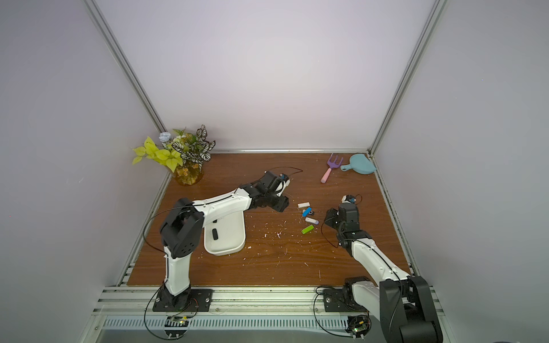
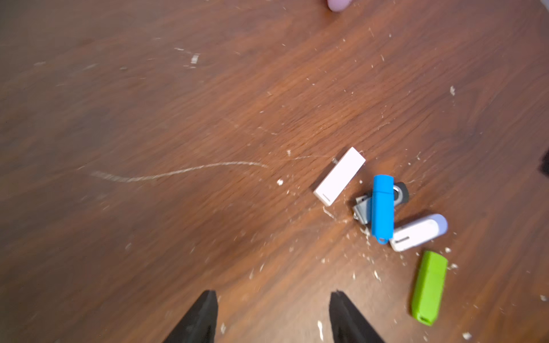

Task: Put the usb flash drive into the storage box
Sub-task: Pick up the USB flash from the center of the board.

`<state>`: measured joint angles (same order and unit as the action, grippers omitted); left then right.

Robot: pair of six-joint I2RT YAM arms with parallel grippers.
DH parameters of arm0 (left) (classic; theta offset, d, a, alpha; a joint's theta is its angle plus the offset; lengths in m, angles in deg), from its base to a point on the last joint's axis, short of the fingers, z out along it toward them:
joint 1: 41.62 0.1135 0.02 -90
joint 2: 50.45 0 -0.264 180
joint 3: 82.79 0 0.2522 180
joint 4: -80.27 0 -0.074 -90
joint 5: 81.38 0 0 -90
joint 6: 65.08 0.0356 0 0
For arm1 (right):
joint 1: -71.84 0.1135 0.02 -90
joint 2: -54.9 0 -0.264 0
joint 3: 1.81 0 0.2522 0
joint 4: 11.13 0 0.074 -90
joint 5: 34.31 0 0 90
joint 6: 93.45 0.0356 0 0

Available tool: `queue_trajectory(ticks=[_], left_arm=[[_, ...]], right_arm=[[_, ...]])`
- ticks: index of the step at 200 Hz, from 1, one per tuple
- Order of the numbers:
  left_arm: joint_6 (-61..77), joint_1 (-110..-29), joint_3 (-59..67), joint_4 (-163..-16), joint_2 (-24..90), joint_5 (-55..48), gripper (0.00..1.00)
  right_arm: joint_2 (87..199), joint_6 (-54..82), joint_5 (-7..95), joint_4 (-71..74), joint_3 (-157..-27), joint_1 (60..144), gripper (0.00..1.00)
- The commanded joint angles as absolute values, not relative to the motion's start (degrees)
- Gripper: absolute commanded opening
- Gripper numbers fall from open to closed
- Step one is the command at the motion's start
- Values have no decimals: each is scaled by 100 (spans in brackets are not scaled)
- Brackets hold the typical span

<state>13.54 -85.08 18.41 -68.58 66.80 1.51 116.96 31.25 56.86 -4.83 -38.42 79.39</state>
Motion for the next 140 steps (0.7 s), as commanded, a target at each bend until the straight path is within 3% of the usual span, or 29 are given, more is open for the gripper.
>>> queue_trajectory(ticks=[1, 42, 140], left_arm=[[2255, -8558, 2475, -6777, 7064, -297, 60], [3031, -8676, 3438, -6433, 7828, -153, 59], [3788, -8931, 4141, -6202, 8658, 297, 58]], right_arm=[[11461, 3011, 5481, -914, -3752, 7730, 44], [11403, 3089, 5428, -1179, -3475, 7590, 45], [11299, 3118, 5314, -1205, -3428, 7529, 46]])
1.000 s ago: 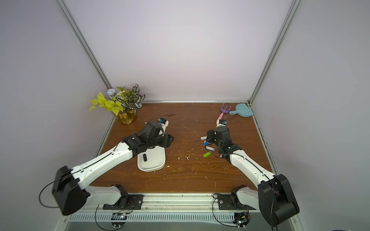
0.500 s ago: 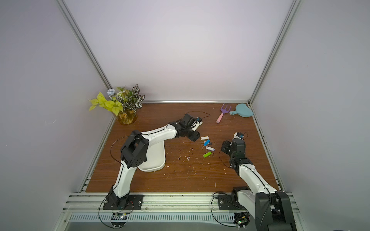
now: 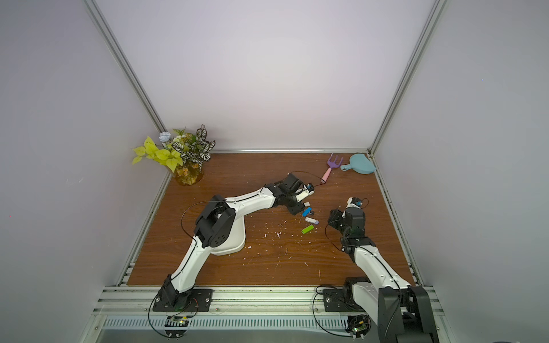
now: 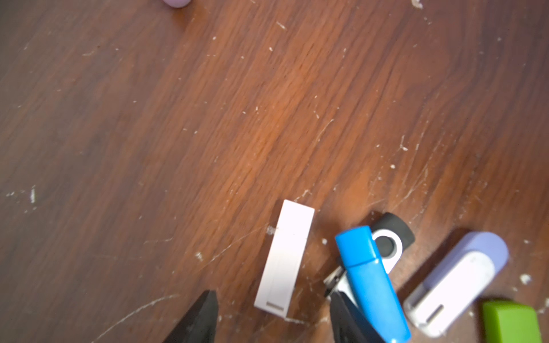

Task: Put the usb flash drive into the storage box
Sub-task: Pick up the USB flash from the center of the board.

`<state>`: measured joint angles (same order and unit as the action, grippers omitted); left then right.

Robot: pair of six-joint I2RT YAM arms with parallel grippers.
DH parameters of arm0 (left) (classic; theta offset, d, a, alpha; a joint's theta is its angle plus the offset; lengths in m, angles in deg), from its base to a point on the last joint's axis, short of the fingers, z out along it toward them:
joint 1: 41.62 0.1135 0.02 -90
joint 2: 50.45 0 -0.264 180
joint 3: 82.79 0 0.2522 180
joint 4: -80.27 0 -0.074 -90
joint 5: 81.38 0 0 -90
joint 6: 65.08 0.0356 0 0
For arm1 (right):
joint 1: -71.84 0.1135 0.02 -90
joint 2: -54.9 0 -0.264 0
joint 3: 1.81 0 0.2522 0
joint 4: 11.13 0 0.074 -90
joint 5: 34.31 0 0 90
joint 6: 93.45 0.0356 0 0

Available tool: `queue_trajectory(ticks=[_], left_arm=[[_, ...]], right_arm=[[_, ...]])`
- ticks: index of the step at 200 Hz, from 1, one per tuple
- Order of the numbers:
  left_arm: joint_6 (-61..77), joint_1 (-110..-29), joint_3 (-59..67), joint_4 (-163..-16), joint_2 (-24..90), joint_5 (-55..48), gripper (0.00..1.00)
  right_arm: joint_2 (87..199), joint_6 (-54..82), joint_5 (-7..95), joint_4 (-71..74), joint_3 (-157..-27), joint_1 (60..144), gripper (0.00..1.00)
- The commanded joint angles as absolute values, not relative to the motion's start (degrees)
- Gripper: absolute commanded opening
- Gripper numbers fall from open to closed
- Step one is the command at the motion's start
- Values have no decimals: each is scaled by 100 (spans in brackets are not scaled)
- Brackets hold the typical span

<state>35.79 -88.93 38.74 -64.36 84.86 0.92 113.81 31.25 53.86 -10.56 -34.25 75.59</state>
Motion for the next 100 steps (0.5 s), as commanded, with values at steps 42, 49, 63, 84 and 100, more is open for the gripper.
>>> queue_trajectory(ticks=[42, 49, 63, 84, 100], left_arm=[[3887, -8933, 4206, -6126, 8836, 404, 52], [3889, -8932, 4236, -6109, 8866, 382, 51], [3894, -8933, 4313, -6096, 8944, 348, 48], [3903, -8968, 4505, -5998, 9106, 313, 48], [3926, -9013, 4575, -5951, 9183, 264, 47]], right_arm=[[11286, 3126, 5270, -1234, -3408, 7527, 47], [11299, 3131, 5246, -1231, -3416, 7527, 46], [11317, 3126, 5220, -1240, -3416, 7518, 47], [11350, 3118, 5187, -1243, -3421, 7518, 47], [11352, 3118, 5179, -1244, -3424, 7518, 47]])
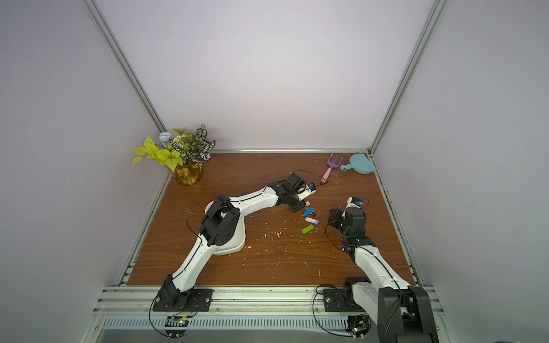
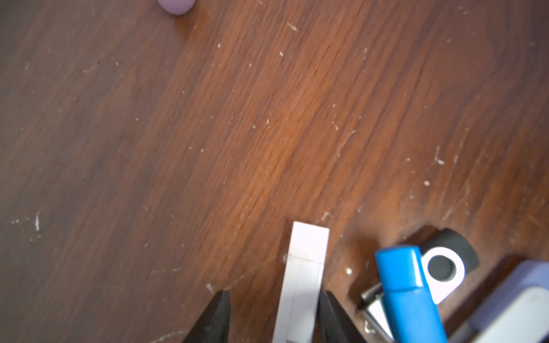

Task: Put the usb flash drive into the storage box
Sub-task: Pick up the USB flash from the center of the board.

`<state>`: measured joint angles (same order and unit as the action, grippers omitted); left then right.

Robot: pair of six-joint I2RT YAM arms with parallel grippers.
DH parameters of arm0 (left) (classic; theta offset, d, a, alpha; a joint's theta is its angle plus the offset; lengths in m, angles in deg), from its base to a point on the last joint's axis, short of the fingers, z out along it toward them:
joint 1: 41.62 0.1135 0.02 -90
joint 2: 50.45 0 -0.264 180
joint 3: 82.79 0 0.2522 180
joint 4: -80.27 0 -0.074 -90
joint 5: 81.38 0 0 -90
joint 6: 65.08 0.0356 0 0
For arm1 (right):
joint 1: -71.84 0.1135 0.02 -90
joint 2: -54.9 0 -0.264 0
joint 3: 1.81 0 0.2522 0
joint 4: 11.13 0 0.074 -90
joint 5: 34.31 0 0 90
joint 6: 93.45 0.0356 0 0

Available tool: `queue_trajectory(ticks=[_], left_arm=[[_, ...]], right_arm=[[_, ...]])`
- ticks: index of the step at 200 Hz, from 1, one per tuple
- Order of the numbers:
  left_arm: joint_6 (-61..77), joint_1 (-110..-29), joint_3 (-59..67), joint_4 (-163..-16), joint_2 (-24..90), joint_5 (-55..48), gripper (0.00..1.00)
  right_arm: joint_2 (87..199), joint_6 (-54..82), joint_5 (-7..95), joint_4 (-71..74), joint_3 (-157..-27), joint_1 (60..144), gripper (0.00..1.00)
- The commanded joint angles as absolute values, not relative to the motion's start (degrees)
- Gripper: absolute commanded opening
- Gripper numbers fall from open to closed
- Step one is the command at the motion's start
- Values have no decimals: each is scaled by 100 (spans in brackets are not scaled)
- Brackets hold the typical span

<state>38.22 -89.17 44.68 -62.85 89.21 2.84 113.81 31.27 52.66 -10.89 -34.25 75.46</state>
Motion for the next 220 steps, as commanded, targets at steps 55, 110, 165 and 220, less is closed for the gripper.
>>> queue_trajectory(ticks=[55, 110, 165, 220], left_arm=[[3684, -9040, 4608, -5829, 9317, 410, 33], [3270, -9045, 4373, -5626, 9095, 380, 15], [2864, -9040, 4383, -5626, 8807, 699, 1], [1515, -9036, 4099, -5604, 7427, 1381, 1]], right_arm=[[11321, 3118, 5142, -1224, -3428, 7518, 47], [11148, 3126, 5210, -1219, -3381, 7514, 47], [11142, 3137, 5151, -1258, -3365, 7509, 47], [11224, 3157, 5114, -1335, -3342, 7511, 47]])
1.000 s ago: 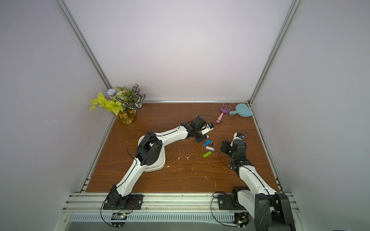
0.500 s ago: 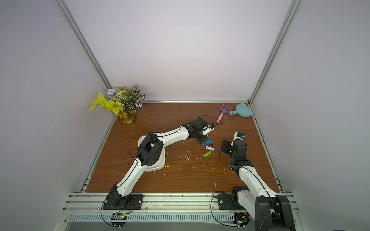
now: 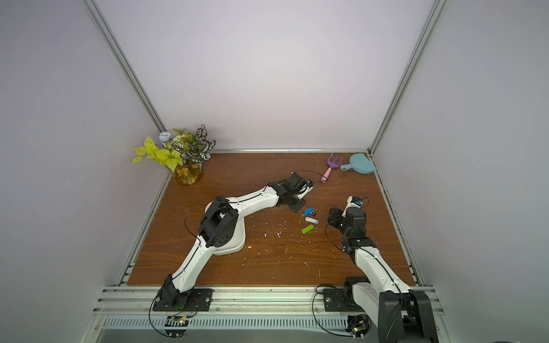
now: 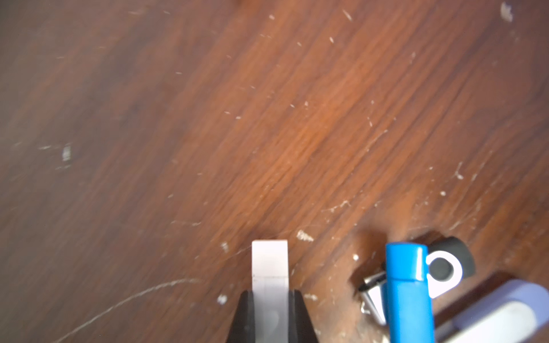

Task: Put the usb flash drive into the storage box
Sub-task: Pick up the USB flash from the center of the board, then place the USB flash in the storage box.

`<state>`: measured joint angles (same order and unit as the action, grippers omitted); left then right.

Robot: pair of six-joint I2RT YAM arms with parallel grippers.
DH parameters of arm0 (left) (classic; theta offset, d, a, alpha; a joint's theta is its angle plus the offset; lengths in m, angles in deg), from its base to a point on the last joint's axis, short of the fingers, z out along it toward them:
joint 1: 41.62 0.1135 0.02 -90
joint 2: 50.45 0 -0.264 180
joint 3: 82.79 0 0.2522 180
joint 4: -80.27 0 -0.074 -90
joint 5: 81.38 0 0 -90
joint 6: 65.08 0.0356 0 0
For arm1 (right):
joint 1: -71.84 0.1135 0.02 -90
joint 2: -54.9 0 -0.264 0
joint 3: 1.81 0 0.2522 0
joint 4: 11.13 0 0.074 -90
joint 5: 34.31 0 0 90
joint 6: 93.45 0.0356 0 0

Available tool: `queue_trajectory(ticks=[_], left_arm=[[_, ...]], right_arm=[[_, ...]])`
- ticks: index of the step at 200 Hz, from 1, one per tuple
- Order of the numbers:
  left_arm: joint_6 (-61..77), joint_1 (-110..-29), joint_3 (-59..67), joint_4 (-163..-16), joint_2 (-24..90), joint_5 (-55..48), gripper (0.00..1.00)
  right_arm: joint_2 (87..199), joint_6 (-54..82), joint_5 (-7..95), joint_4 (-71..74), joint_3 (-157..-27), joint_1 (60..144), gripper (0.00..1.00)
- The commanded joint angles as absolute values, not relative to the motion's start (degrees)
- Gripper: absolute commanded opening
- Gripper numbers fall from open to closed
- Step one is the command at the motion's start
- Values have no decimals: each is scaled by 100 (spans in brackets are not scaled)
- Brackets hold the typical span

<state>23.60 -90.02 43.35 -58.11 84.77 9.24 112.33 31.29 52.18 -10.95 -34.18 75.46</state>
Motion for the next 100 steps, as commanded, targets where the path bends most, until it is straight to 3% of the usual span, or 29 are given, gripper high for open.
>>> queue_trajectory(ticks=[1, 26, 55, 100], left_arm=[[1480, -9033, 4065, -5606, 7383, 1399, 0], [339, -9034, 2899, -5604, 6091, 2299, 1], [-901, -8982, 686, -5604, 4182, 3250, 1], [-1930, -8454, -1878, -5521, 1783, 3384, 0]], right_arm=[[11226, 3159, 5109, -1340, -3342, 7510, 47], [11297, 3187, 5019, -1385, -3340, 7514, 46], [11341, 3214, 4887, -1426, -3343, 7510, 46], [11330, 3278, 4703, -1508, -3314, 7520, 46]])
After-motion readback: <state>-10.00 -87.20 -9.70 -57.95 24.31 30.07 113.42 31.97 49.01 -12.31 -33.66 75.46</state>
